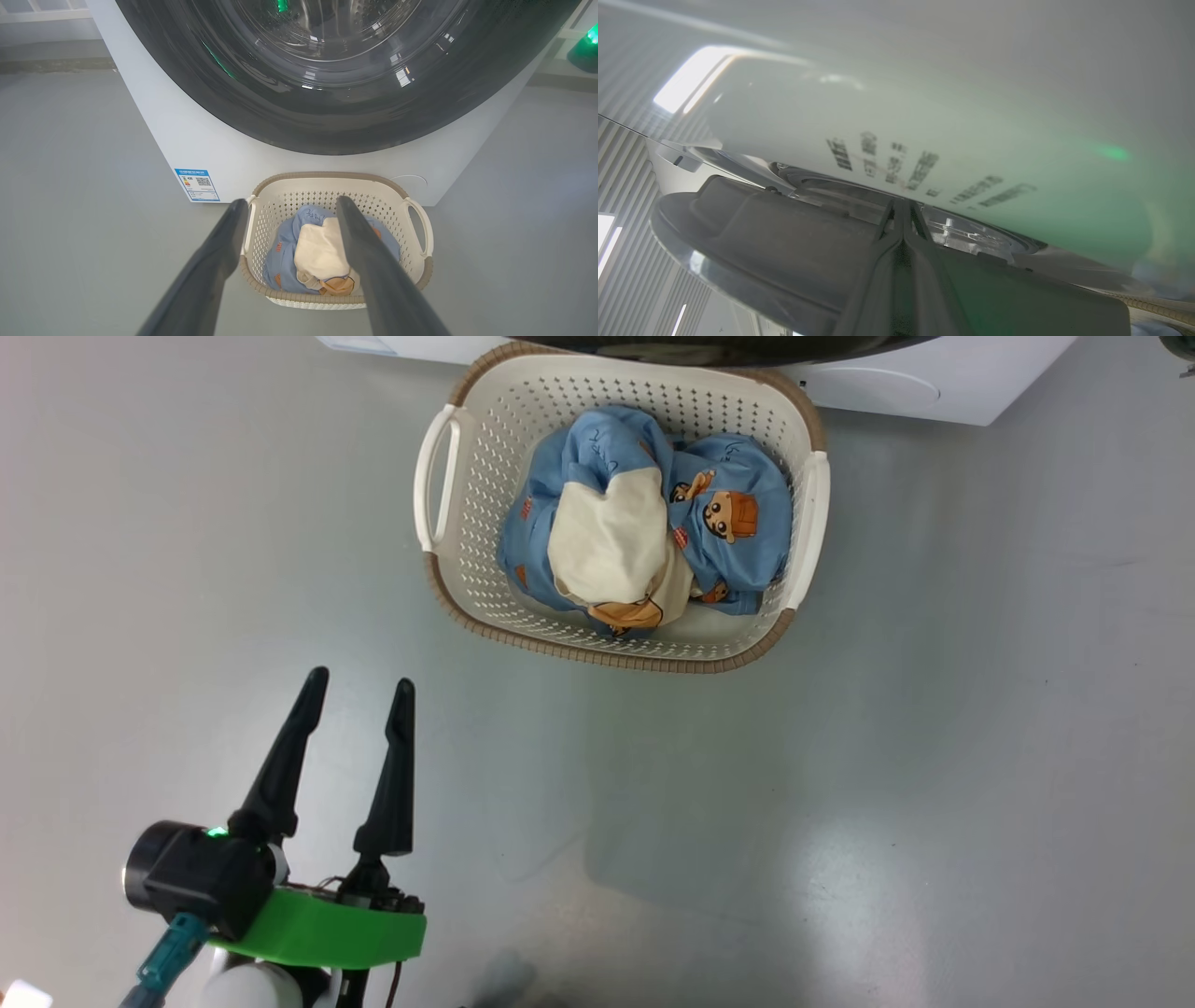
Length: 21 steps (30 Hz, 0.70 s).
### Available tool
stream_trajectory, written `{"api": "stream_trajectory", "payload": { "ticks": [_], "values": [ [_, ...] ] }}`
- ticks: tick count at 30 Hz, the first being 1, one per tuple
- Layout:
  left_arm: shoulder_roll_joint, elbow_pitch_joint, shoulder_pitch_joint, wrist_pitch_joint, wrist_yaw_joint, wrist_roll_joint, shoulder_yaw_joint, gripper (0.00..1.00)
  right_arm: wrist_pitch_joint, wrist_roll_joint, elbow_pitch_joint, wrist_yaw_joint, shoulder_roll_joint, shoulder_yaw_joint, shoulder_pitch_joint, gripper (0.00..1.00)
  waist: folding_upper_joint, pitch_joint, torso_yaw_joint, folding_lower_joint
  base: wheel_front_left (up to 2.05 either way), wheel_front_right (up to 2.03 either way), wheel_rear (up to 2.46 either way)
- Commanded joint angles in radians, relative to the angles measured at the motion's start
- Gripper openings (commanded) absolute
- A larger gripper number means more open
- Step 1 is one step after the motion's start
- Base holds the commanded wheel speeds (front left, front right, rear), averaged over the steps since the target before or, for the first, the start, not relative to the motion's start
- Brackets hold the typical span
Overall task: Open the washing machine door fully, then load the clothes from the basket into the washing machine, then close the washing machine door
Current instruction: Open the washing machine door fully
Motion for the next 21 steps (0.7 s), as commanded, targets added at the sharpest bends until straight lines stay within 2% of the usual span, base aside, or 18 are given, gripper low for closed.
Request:
{"api": "stream_trajectory", "payload": {
  "ticks": [1, 11, 21],
  "values": [
    [0.017, -0.027, 0.020, -0.006, 0.008, -0.012, 0.031, 1.00, 0.004, -0.007, -0.030, 0.002, 0.009, 0.017, -0.018, 0.00, 0.0000, 0.001, 0.004, 0.0000, 0.00, 0.00, 0.00],
    [0.017, -0.022, 0.016, -0.006, 0.018, -0.023, 0.026, 1.00, 0.020, 0.000, -0.032, 0.002, 0.010, 0.051, -0.008, 0.00, 0.0000, -0.009, 0.017, 0.0000, 0.00, 0.00, 0.00],
    [0.017, -0.012, 0.011, -0.006, 0.014, -0.031, 0.035, 1.00, 0.050, 0.007, -0.031, 0.002, 0.024, 0.092, 0.026, 0.00, 0.0000, -0.036, -0.007, 0.0000, 0.00, 0.00, 0.00]
  ]
}}
